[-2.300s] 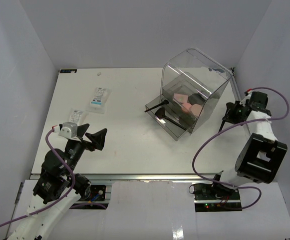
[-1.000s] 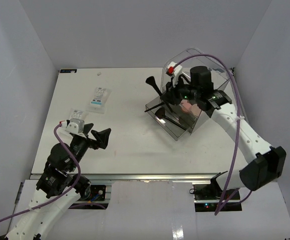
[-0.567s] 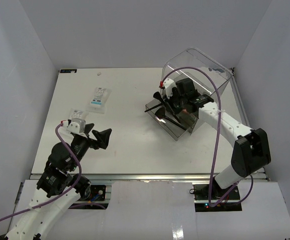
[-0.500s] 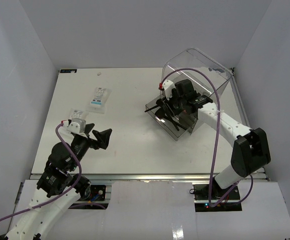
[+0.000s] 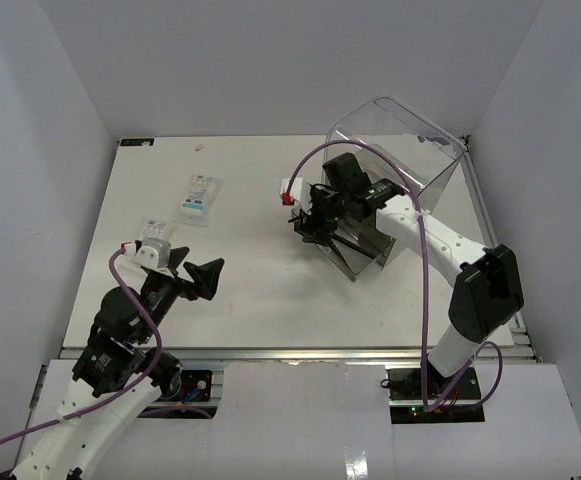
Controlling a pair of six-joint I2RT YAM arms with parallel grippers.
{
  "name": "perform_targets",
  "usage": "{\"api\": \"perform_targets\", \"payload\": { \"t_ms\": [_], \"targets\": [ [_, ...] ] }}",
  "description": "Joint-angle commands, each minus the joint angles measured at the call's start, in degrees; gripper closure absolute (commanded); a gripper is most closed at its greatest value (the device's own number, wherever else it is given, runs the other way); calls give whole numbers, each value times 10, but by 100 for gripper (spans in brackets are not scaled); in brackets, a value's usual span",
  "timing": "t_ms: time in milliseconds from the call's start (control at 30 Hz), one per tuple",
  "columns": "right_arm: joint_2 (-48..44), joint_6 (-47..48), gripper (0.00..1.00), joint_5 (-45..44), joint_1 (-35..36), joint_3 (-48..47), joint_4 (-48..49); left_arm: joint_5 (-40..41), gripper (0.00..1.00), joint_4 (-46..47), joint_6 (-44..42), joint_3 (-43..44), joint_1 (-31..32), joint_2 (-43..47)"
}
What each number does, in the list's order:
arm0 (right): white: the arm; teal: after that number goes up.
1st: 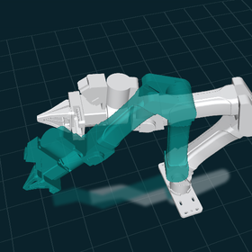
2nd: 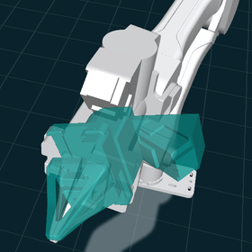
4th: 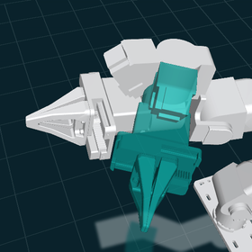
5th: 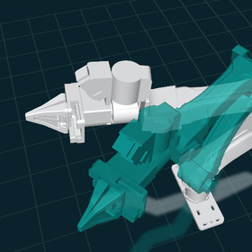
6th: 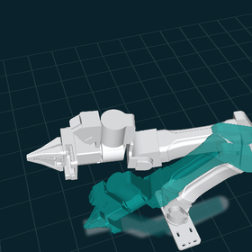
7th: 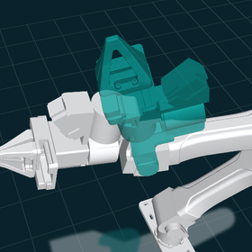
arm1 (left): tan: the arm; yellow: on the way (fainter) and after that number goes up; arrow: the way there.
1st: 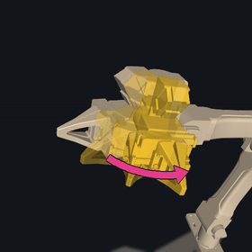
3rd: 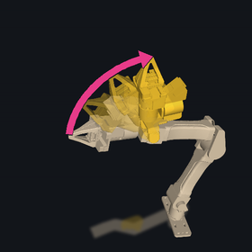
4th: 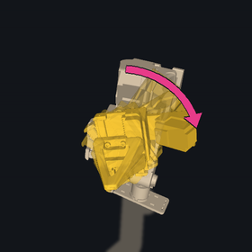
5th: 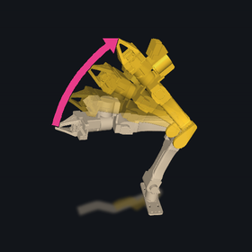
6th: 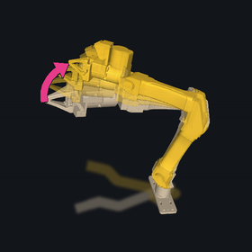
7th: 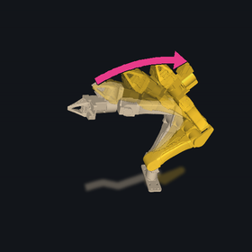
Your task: Organize the makeup
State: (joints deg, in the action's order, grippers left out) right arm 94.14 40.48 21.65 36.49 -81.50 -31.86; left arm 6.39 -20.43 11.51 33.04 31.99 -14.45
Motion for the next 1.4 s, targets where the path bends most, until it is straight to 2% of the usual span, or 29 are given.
{"api": "perform_targets", "payload": {
  "t_ms": [0, 167, 567, 667, 767, 867, 1133, 1367],
  "targets": [
    [33, 140, 25, 36, 17, -31, -23, -6, 2, 13, -4, -2, -3, 4],
    [65, 182, 25, 20, 25, -52, 1, -6, 2, 13, -4, -2, -3, 6],
    [140, 178, 32, -10, 33, -110, 41, -6, 2, 14, -4, -2, -3, 6],
    [154, 180, 39, -20, 35, -118, 39, -7, 2, 13, -4, -3, -3, 5],
    [163, 178, 58, -25, 35, -120, 40, -7, 2, 13, -4, -2, -3, 6],
    [162, 174, 67, -27, 35, -118, 41, -4, 2, 14, -4, -2, -3, 6],
    [144, 162, 83, -36, 35, -111, 53, -6, 2, 14, -4, -3, -3, 7],
    [121, 128, 87, -62, 35, -110, 55, -8, 2, 15, -4, -2, -3, 7]
  ]
}}
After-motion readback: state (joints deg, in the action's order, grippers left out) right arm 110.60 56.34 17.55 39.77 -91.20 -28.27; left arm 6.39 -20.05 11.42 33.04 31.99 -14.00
